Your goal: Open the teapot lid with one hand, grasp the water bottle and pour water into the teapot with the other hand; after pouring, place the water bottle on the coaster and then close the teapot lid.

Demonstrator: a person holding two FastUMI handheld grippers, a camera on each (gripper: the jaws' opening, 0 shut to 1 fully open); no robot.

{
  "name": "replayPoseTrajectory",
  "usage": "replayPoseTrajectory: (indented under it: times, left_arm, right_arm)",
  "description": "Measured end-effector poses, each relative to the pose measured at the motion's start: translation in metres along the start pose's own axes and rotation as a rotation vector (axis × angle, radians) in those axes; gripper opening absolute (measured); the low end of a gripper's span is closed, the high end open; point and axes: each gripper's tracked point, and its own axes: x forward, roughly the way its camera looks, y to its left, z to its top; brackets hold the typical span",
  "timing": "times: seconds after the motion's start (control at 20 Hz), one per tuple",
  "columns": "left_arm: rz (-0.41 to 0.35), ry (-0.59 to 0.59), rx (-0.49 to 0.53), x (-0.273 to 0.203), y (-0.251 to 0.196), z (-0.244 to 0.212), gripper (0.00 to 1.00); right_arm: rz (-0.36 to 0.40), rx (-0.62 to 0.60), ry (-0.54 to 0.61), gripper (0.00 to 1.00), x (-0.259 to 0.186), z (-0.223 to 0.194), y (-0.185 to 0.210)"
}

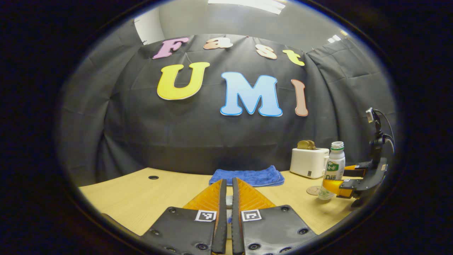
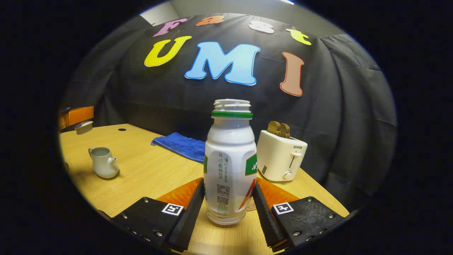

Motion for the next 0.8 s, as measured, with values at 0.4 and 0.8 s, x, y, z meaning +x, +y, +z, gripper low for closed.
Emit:
replayPoseTrajectory:
  times: [0.4,0.8]
  left_arm:
    - [-0.072,0.037,-0.044,-0.061,-0.01,0.001,0.12]
    - [-0.085,0.061,-0.052,-0.127,-0.002,-0.015,0.16]
  right_arm:
    - [0.052,-0.106,-0.02,0.77,-0.015,0.021,0.04]
    - [0.084,-0.4,-0.038,0.74,-0.014,0.023,0.089]
